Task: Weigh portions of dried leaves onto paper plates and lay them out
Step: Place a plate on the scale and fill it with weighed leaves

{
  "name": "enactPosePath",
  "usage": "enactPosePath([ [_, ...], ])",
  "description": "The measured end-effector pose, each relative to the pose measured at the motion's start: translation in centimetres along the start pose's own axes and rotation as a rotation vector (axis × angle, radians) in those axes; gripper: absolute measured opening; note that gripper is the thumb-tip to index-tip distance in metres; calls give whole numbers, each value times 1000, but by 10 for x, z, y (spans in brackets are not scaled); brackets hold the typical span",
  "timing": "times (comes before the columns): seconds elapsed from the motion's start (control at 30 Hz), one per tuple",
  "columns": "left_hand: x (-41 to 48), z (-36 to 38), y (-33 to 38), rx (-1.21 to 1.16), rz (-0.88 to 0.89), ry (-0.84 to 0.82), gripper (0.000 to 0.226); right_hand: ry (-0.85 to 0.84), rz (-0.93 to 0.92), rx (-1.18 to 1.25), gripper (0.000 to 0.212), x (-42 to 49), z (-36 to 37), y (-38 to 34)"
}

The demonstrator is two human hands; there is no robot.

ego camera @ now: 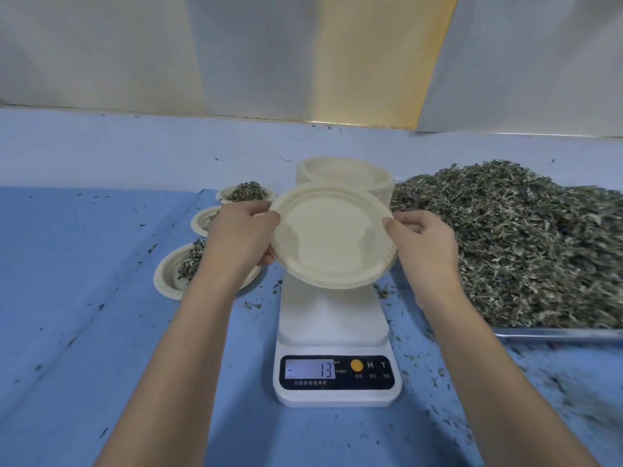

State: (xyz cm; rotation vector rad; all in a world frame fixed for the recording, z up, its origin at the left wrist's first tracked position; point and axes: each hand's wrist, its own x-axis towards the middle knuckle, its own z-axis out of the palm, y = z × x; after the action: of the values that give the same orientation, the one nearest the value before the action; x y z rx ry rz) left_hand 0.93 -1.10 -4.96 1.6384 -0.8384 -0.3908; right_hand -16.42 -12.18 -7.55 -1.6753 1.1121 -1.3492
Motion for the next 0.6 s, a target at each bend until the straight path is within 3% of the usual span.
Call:
enactPosePath([
  [0.17,0,-11,0,213,-156,-101,24,-122,31,-221,12,-1,-9,4],
  [0.4,1,-6,-12,314,-372,-307,39,-268,19,-453,53,-5,-7,13],
  [0.6,5,-4,-16,397,-428,-343,45,-281,24,-508,51,-6,0,23],
])
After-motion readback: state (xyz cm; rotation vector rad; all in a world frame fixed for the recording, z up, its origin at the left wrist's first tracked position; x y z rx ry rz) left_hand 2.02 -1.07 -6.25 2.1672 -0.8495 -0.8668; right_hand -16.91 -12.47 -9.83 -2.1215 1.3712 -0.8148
